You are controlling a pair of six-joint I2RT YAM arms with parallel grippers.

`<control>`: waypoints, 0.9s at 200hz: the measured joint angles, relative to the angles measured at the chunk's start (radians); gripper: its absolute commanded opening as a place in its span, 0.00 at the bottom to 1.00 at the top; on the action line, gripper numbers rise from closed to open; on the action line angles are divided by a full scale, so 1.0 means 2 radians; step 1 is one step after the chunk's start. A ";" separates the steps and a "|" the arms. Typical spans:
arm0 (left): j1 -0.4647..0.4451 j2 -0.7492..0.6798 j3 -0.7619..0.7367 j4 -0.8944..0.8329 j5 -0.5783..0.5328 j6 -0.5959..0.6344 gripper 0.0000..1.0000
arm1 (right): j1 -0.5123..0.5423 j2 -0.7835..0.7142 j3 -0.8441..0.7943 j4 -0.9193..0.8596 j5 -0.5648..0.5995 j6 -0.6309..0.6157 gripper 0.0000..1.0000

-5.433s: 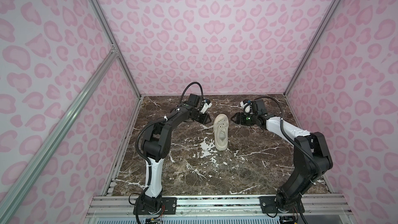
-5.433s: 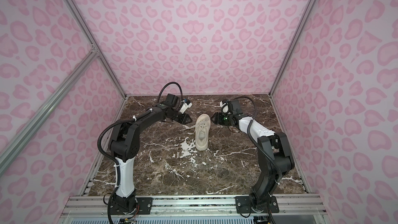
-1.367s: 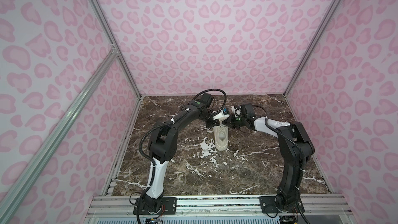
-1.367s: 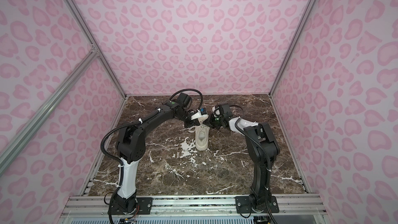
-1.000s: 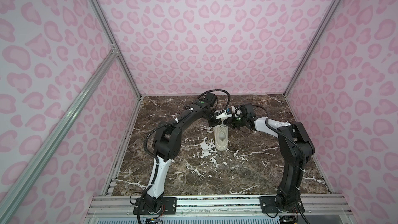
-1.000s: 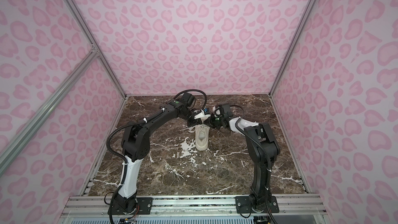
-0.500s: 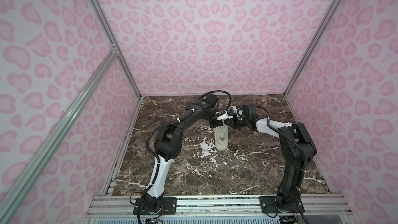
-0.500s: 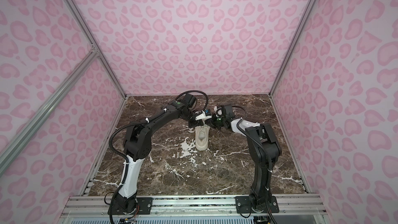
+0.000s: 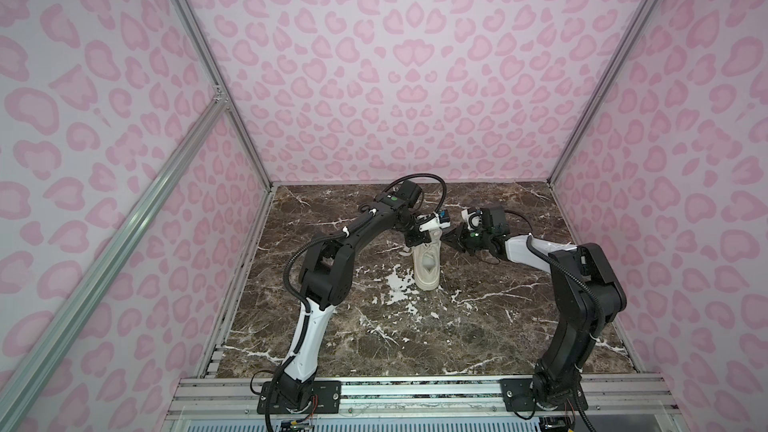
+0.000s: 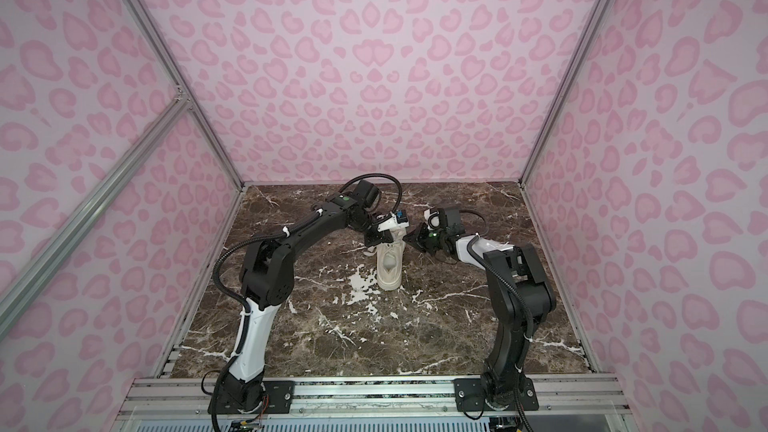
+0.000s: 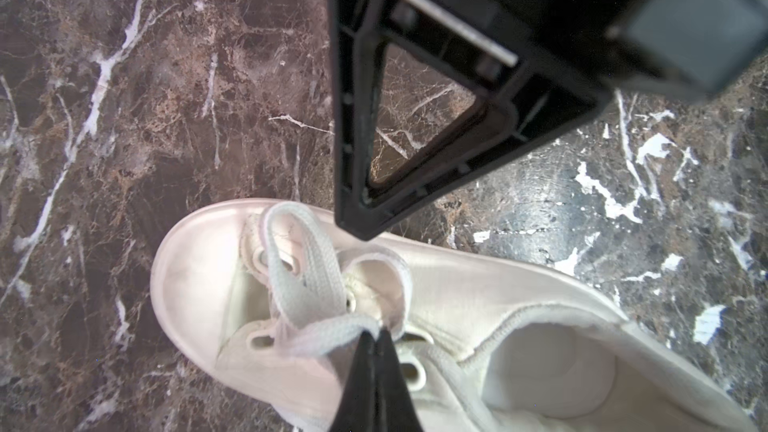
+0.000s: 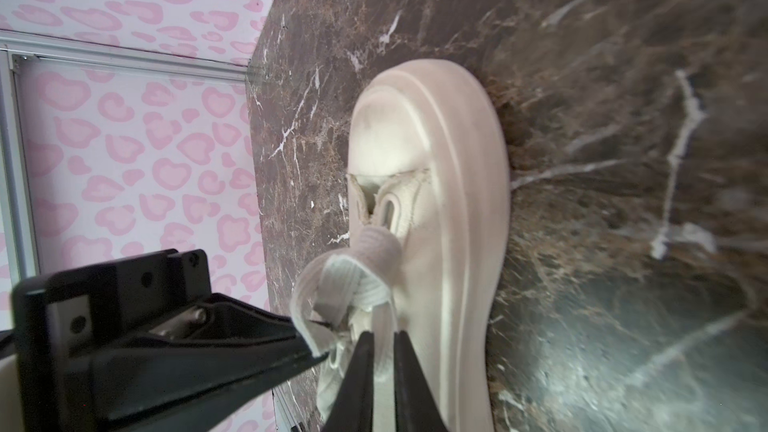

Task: Tie the shoes

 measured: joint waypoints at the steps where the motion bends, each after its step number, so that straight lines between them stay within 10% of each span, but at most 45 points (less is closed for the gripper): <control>1: 0.000 0.000 0.000 0.000 0.000 0.000 0.03 | 0.000 0.000 -0.002 0.001 0.000 0.000 0.12; 180: 0.000 0.002 0.000 -0.002 -0.002 -0.004 0.04 | 0.008 0.028 -0.033 0.087 -0.041 0.036 0.09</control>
